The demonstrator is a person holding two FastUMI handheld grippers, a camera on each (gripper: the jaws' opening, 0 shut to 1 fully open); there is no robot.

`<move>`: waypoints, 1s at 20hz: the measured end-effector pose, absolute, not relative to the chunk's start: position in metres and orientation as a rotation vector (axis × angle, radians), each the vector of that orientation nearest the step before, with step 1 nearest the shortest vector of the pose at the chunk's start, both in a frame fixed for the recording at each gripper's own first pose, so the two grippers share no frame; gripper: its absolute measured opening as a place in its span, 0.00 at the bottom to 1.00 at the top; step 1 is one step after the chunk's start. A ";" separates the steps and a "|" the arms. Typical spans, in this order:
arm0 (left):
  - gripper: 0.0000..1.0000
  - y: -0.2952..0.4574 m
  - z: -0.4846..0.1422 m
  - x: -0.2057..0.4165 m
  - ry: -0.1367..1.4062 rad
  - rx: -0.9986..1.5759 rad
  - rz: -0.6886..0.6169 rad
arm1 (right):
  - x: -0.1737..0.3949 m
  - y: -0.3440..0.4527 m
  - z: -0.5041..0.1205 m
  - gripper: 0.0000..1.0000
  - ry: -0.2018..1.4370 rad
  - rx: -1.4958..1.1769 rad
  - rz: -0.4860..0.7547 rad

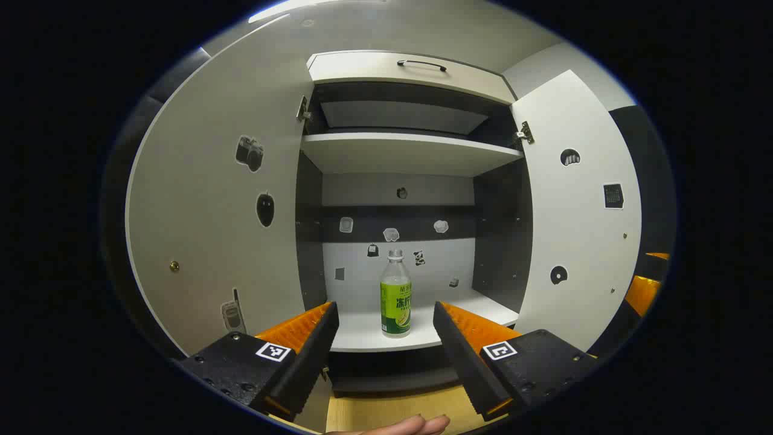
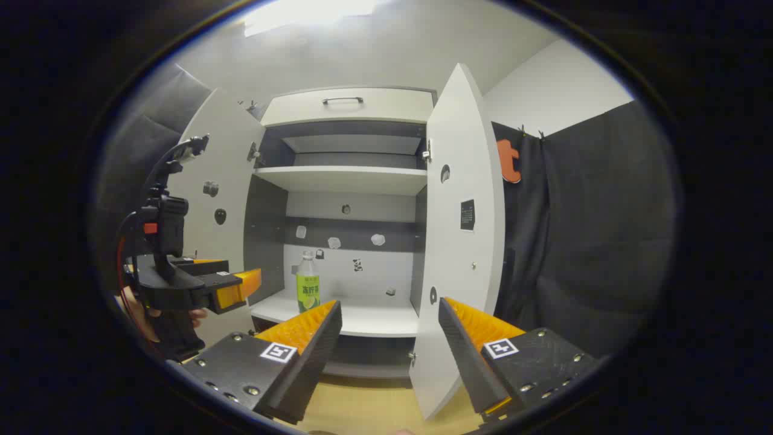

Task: Grasp the bottle in the cabinet with the left hand and place it on the coaster, then close the right door with the right hand and the left door with the left hand.

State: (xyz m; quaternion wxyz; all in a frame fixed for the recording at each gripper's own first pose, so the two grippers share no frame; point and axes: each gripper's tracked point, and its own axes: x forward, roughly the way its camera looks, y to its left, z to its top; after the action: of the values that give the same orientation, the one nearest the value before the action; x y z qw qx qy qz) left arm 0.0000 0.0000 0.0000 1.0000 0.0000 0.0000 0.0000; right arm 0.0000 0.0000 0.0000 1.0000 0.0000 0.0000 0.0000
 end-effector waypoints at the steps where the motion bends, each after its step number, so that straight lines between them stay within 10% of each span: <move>1: 0.99 0.000 -0.001 0.000 0.004 0.001 0.003 | 0.002 0.000 -0.001 0.94 0.002 -0.004 0.001; 20: 0.99 0.017 -0.021 -0.020 0.034 0.007 0.095 | 0.031 0.016 -0.009 0.97 0.040 0.010 0.082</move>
State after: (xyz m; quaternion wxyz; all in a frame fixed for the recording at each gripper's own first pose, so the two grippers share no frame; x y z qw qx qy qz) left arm -0.0196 0.0170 -0.0211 0.9987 0.0035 0.0172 0.0475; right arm 0.0313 0.0157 -0.0091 0.9989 0.0049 0.0199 0.0411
